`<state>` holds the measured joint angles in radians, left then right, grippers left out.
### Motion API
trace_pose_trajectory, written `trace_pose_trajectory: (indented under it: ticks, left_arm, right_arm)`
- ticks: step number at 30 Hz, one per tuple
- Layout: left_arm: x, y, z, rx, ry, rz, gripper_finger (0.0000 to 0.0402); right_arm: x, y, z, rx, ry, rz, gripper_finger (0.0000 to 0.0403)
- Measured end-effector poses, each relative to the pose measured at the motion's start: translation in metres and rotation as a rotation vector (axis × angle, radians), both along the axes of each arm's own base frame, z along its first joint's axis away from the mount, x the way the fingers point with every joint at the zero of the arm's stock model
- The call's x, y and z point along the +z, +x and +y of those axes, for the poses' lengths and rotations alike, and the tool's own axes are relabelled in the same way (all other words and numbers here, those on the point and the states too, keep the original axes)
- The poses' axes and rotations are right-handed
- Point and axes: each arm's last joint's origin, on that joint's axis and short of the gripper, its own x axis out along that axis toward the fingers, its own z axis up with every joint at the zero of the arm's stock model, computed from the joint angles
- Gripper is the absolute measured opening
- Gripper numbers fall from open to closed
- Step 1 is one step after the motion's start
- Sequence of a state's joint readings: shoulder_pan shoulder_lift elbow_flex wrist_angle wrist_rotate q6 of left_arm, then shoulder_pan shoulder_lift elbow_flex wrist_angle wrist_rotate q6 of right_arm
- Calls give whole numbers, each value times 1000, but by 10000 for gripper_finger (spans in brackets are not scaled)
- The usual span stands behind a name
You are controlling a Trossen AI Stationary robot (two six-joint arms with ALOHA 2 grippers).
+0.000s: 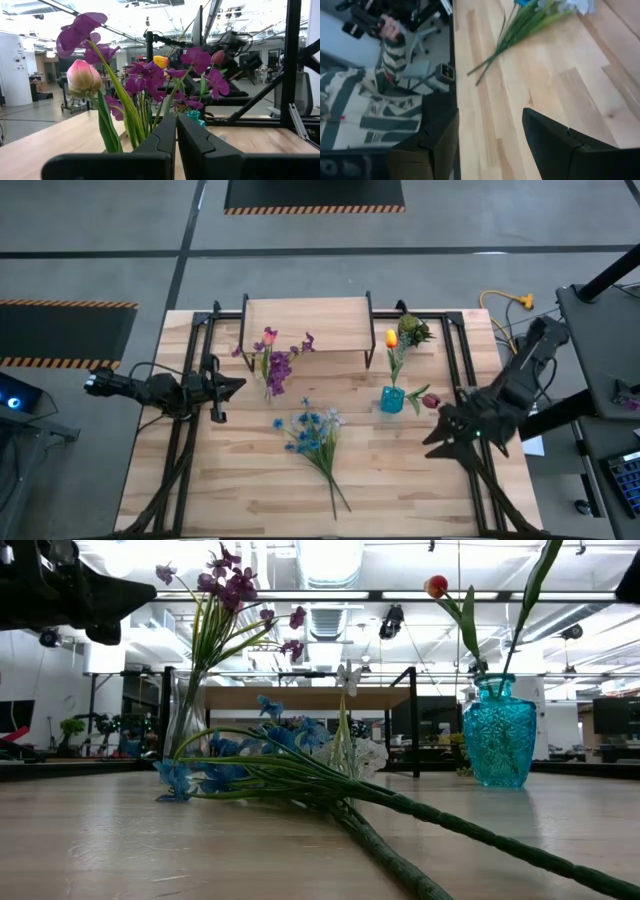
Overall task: Pick and place flowers into a vace then onto a shelf
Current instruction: Put the blue flower into the blue transparent vase
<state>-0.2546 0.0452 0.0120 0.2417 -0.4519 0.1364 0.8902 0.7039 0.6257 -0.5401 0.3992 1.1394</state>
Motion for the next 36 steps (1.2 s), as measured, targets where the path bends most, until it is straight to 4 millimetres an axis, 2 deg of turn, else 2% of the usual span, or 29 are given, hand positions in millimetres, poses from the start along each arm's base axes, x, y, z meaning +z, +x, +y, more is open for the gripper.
trace_pose_trajectory:
  ticks: [4, 9, 19, 23, 28, 32, 36]
  left_arm:
    - [0, 0, 0, 0, 0, 0, 0]
    - [0, 0, 0, 0, 0, 0, 0]
    - [0, 0, 0, 0, 0, 1, 0]
    - [0, 0, 0, 0, 0, 1, 0]
    - [-2, 0, 0, 0, 4, 18, 0]
    - [-4, 1, 0, -1, 10, 39, 0]
    - [-3, 1, 0, 0, 10, 40, 0]
  right_arm:
    - [10, 3, 26, -65, -57, -40, 210]
    - [14, 20, 63, -153, -133, -49, 210]
    - [12, 90, 139, -326, -228, -45, 210]
    - [5, 123, 170, -341, -265, -29, 210]
    - [-5, 156, 203, -349, -293, -21, 210]
    - [-19, 177, 221, -325, -365, -9, 210]
    - [-37, 201, 232, -253, -536, -21, 208]
